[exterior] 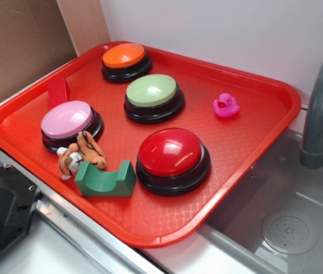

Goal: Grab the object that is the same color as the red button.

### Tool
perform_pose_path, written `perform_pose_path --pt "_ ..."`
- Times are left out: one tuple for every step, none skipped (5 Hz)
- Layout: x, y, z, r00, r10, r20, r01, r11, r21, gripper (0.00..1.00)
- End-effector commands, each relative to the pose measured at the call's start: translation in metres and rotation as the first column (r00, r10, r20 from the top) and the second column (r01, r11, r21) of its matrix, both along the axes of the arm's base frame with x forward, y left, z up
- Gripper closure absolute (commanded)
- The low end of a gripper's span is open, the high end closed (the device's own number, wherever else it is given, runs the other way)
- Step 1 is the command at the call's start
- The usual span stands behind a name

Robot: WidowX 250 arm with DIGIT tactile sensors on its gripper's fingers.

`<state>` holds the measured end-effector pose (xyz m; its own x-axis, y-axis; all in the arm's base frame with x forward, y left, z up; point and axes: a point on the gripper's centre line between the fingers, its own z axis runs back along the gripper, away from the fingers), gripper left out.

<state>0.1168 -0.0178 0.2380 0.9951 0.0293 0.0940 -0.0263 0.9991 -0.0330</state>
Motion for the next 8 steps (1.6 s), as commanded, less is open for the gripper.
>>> perform_pose_path --pt "0.000 0.000 0.000 1.000 0.000 0.000 0.000 1.000 0.000 0.00" --pt "0.008 0.026 -0.007 0.968 0.247 0.037 -0.249 0.966 0.062 0.00" --pt "0.019 0.057 -0.025 0.875 0.479 0.067 -0.482 0.874 0.054 0.00" --pt "0.024 0.081 -0.045 0.732 0.679 0.059 -0.681 0.726 0.094 0.00" --pt "0.036 0.102 -0.071 0.572 0.819 0.052 -0.817 0.563 0.121 0.00" --pt "0.051 0.122 -0.095 0.537 0.842 0.059 -0.841 0.528 0.121 0.00" --pt "0.062 0.136 -0.117 0.550 0.833 0.068 -0.833 0.540 0.124 0.00" --pt "0.070 0.143 -0.143 0.606 0.793 0.060 -0.791 0.592 0.158 0.00"
